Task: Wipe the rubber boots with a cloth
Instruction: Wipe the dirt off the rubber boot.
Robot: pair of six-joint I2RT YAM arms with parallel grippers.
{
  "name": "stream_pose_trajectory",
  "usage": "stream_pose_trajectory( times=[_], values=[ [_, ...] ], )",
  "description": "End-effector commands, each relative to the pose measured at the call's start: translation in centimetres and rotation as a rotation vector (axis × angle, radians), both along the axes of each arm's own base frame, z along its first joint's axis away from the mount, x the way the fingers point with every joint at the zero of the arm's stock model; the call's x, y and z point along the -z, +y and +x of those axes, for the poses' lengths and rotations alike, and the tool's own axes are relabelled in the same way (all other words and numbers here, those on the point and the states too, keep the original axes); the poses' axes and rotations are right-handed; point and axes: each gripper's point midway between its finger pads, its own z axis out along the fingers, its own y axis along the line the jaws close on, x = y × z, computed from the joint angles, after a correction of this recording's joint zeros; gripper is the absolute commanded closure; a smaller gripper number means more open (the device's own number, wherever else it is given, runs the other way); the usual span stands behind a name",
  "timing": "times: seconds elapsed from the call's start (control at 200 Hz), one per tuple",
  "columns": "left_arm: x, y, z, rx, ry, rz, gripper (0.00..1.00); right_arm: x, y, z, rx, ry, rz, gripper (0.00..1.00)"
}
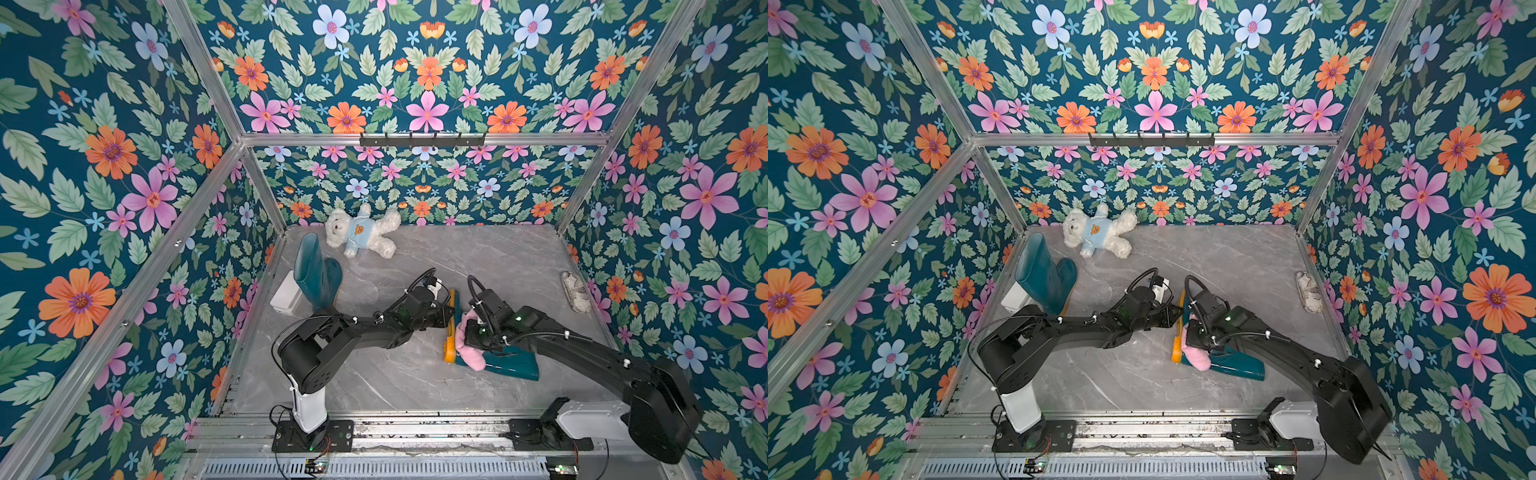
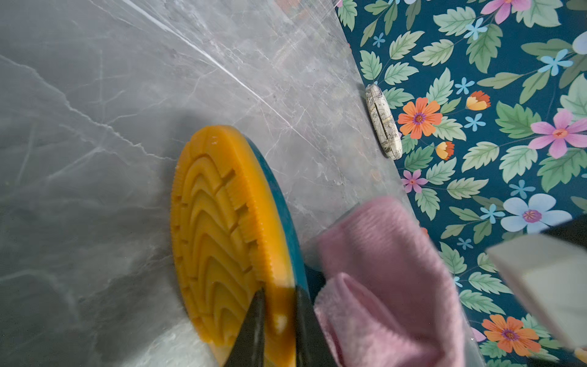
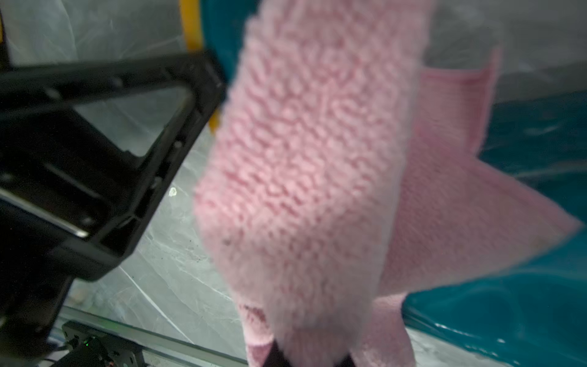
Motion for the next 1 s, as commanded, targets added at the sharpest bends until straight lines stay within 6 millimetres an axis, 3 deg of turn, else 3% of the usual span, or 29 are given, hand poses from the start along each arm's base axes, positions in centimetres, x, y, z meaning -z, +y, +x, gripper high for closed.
stream_pose_trajectory(
  times=[0.0,0.095,0.235,0.45,0.605,0.7,0.825,0.995],
  values=[
    [5.6,3.5,-1.3,-0.043,0.118,0.216,0.92,1.0,0.8,-0.4,0.021,0.032,-0.014,1.0],
    [5.7,3.6,-1.3,-0.044,0.119,0.214,0.92,2.5,-1.3,-1.6,0.061,0.07,-0.083,1.0],
    [5.7,3.6,-1.3,-0.04,0.122,0.208,0.92,4.6,-6.9,-3.3,0.193,0.133,-0.123,1.0],
    [5.9,3.6,-1.3,-0.036,0.127,0.199,0.92,5.9,-15.3,-5.7,0.451,0.197,-0.153,1.0],
    [5.8,3.7,-1.3,-0.037,0.126,0.193,0.92,5.9,-17.8,-5.8,0.61,0.18,-0.093,1.0],
    [5.8,3.7,-1.4,-0.036,0.128,0.191,0.92,5.0,-17.6,-4.6,0.612,0.123,-0.052,1.0],
    [5.9,3.6,-1.4,-0.033,0.13,0.192,0.92,2.7,-15.1,-2.7,0.494,0.049,-0.038,1.0],
    [5.9,3.6,-1.4,-0.035,0.131,0.191,0.92,0.1,-7.6,-1.0,0.27,-0.024,-0.051,1.0]
  ],
)
